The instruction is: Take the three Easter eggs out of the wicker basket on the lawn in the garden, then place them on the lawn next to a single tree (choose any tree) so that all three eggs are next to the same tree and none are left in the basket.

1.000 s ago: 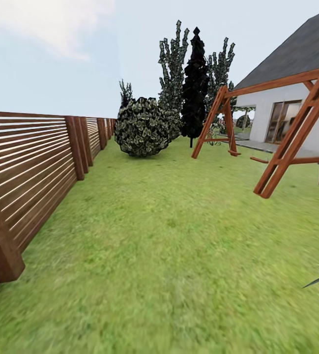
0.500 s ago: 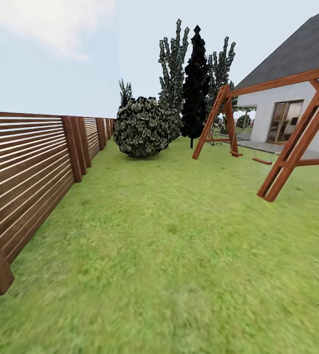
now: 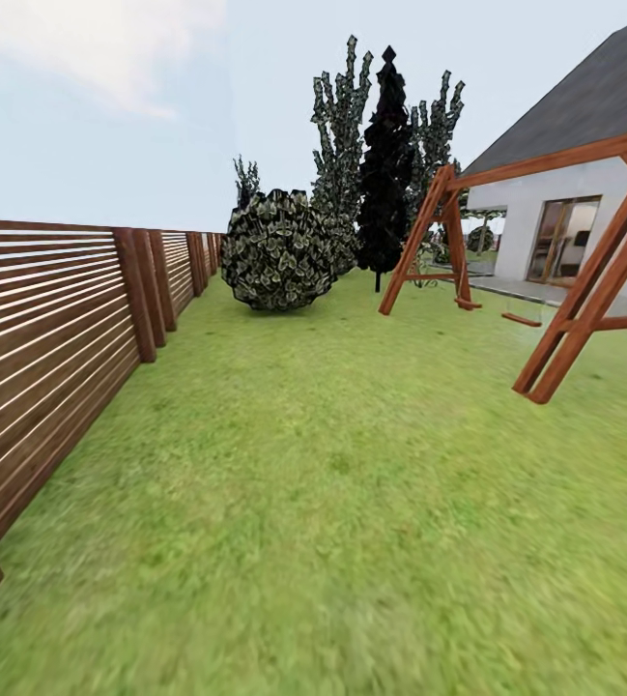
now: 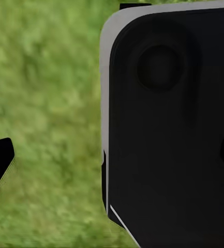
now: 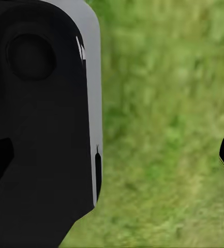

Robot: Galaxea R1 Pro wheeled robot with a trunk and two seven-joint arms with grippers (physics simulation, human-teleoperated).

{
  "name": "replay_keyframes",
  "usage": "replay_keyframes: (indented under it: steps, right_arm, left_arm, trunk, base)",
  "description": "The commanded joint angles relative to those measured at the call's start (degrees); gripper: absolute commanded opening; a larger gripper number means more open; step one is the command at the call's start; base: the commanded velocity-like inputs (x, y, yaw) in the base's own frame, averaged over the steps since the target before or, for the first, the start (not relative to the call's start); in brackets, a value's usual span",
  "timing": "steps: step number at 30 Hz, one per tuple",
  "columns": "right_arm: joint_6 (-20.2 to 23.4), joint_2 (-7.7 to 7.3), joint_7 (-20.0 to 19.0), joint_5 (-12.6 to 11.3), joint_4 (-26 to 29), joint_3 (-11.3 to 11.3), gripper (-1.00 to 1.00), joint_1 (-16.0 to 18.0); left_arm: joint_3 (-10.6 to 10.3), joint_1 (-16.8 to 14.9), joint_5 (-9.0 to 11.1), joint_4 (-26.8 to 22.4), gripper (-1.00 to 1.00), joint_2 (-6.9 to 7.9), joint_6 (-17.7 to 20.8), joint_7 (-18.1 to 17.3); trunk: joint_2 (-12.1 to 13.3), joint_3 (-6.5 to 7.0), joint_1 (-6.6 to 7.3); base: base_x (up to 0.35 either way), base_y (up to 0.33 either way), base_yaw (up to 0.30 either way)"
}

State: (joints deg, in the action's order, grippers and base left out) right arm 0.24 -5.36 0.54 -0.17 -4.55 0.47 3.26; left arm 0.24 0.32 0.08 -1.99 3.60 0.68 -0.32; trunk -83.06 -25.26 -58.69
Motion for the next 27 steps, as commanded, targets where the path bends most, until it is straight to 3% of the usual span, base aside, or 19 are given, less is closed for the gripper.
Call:
replay_keyframes:
  steps: [1,27]
  right_arm:
    - [0.03,0.0,0.06,-0.01,-0.11,0.05,1.0,0.08]
    - [0.03,0.01,0.07,-0.01,-0.11,0.05,1.0,0.08]
  left_arm:
    - [0.02,0.03,0.01,-0.12,1.0,0.01,0.07,-0.03]
    - [0.02,0.03,0.01,-0.12,1.0,0.01,0.08,-0.03]
  trunk:
    - [-0.02,-0.05,-0.03]
    - [-0.02,-0.05,-0.03]
  base:
    - [0.335,0.0,0.0]
    - [0.335,0.0,0.0]
